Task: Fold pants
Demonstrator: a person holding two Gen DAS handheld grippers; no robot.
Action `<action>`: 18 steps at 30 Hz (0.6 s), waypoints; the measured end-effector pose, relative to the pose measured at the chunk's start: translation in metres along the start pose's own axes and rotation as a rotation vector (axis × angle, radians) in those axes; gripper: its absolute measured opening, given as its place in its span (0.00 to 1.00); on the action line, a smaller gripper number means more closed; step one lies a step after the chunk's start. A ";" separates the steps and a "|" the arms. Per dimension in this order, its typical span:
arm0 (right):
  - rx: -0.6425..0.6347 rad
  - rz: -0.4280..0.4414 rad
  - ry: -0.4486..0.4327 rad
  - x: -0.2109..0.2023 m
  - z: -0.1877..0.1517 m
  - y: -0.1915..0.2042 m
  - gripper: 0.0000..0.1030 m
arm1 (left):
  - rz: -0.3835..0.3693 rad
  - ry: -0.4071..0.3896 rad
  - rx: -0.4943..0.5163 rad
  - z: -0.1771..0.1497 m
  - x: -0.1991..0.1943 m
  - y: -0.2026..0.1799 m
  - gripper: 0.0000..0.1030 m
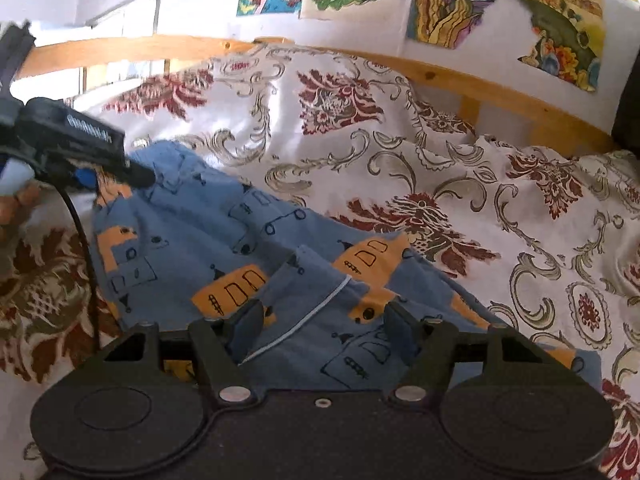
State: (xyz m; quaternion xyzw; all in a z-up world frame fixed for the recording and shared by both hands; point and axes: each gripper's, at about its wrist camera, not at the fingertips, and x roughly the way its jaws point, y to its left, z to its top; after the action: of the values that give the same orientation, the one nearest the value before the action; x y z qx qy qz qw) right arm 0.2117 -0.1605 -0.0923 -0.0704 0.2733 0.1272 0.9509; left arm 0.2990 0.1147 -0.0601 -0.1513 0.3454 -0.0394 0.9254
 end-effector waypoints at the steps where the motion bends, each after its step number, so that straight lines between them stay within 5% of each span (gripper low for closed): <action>1: 0.011 0.006 -0.005 -0.002 0.000 -0.001 0.68 | 0.010 0.005 -0.011 0.001 0.000 0.002 0.29; 8: 0.018 0.029 -0.005 -0.008 0.000 -0.002 0.71 | 0.054 -0.003 -0.057 0.003 -0.003 -0.004 0.19; 14: 0.020 0.019 0.002 -0.011 0.000 -0.005 0.71 | 0.195 -0.065 0.195 -0.002 -0.015 -0.054 0.18; 18: 0.021 0.012 0.011 -0.014 -0.004 -0.010 0.74 | 0.164 -0.110 0.286 -0.001 -0.032 -0.083 0.18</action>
State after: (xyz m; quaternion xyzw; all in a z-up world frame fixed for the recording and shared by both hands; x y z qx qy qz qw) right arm 0.2015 -0.1741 -0.0871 -0.0593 0.2801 0.1298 0.9493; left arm 0.2764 0.0413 -0.0153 0.0089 0.2961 -0.0040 0.9551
